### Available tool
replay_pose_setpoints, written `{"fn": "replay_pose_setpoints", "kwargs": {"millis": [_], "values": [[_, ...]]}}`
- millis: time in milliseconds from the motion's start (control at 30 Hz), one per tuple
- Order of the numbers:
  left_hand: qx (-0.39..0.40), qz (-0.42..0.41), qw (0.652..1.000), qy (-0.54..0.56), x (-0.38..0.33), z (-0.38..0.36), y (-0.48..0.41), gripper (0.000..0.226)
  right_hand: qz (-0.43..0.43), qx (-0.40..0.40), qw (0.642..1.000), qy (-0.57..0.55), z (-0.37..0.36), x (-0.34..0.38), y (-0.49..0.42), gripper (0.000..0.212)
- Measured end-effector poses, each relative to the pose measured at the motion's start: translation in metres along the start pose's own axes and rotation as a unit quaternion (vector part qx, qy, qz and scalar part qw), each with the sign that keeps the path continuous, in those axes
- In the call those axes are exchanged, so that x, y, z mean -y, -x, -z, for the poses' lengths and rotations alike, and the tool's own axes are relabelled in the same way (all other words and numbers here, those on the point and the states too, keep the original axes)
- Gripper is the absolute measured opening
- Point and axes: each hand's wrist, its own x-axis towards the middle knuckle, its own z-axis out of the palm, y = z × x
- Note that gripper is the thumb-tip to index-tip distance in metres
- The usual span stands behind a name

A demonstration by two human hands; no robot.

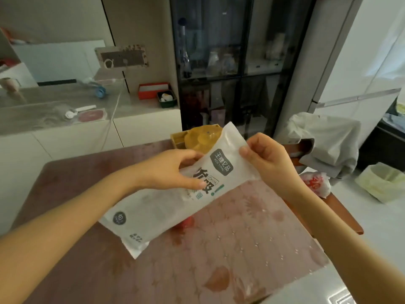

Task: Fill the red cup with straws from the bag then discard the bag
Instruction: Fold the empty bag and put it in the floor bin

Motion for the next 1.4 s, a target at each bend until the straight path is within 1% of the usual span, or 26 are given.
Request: {"fn": "replay_pose_setpoints", "kwargs": {"millis": [67, 133, 200, 267, 333, 433, 500, 567, 633, 700, 733, 800, 867, 933, 1000, 1133, 1200, 1300, 1400], "values": [[-0.007, 0.0, 1.0, -0.001, -0.021, -0.029, -0.006, 0.037, -0.021, -0.003, 1.0, 0.023, 0.029, -0.009, 0.024, 0.016], [-0.009, 0.008, 1.0, 0.025, -0.042, -0.061, -0.013, 0.025, -0.046, -0.01, 0.998, 0.033, 0.061, -0.017, 0.051, 0.012], [-0.016, 0.011, 0.998, 0.051, -0.064, -0.099, -0.022, 0.023, -0.085, 0.005, 0.996, 0.012, 0.096, -0.027, 0.08, 0.002], [-0.019, 0.007, 0.997, 0.079, -0.084, -0.14, -0.031, 0.022, -0.133, 0.046, 0.99, 0.004, 0.13, -0.04, 0.111, 0.013], [-0.007, 0.005, 0.995, 0.095, -0.101, -0.184, -0.04, 0.022, -0.176, 0.074, 0.981, 0.029, 0.161, -0.058, 0.143, 0.015], [0.023, 0.008, 0.993, 0.113, -0.117, -0.249, -0.05, 0.035, -0.216, 0.055, 0.973, 0.055, 0.206, -0.082, 0.187, 0.014], [0.003, 0.007, 0.994, 0.112, -0.122, -0.287, -0.056, 0.043, -0.226, 0.039, 0.97, 0.084, 0.235, -0.096, 0.214, 0.013], [-0.037, 0.01, 0.994, 0.098, -0.121, -0.322, -0.061, 0.037, -0.225, 0.047, 0.965, 0.126, 0.262, -0.109, 0.236, 0.017], [-0.061, 0.009, 0.995, 0.081, -0.115, -0.356, -0.067, 0.027, -0.24, 0.049, 0.954, 0.175, 0.283, -0.131, 0.257, 0.024], [-0.043, 0.012, 0.997, 0.061, -0.104, -0.394, -0.075, 0.018, -0.254, 0.033, 0.939, 0.228, 0.294, -0.164, 0.277, 0.019], [-0.015, 0.017, 0.999, 0.047, -0.098, -0.415, -0.079, 0.017, -0.257, 0.025, 0.931, 0.258, 0.295, -0.183, 0.287, 0.014], [0.075, 0.04, 0.996, 0.013, -0.08, -0.46, -0.089, 0.022, -0.25, 0.011, 0.913, 0.321, 0.289, -0.222, 0.308, 0.009], [0.172, 0.082, 0.982, -0.016, -0.055, -0.507, -0.101, 0.029, -0.235, 0.006, 0.899, 0.369, 0.276, -0.26, 0.324, 0.012], [0.226, 0.119, 0.967, -0.018, -0.027, -0.552, -0.117, 0.028, -0.205, 0.01, 0.897, 0.391, 0.263, -0.3, 0.335, 0.012], [0.253, 0.156, 0.955, -0.003, -0.002, -0.598, -0.13, 0.024, -0.179, 0.022, 0.899, 0.4, 0.252, -0.343, 0.346, 0.01], [0.285, 0.195, 0.938, 0.003, 0.041, -0.699, -0.142, 0.023, -0.127, 0.065, 0.903, 0.406, 0.232, -0.424, 0.364, 0.006], [0.298, 0.213, 0.931, 0.005, 0.058, -0.746, -0.145, 0.025, -0.098, 0.071, 0.909, 0.399, 0.225, -0.458, 0.371, 0.012], [0.309, 0.216, 0.926, -0.007, 0.075, -0.798, -0.154, 0.046, -0.076, 0.075, 0.919, 0.378, 0.218, -0.498, 0.375, 0.025], [0.307, 0.212, 0.928, -0.001, 0.092, -0.833, -0.168, 0.065, -0.063, 0.093, 0.921, 0.372, 0.212, -0.523, 0.374, 0.021]]}}
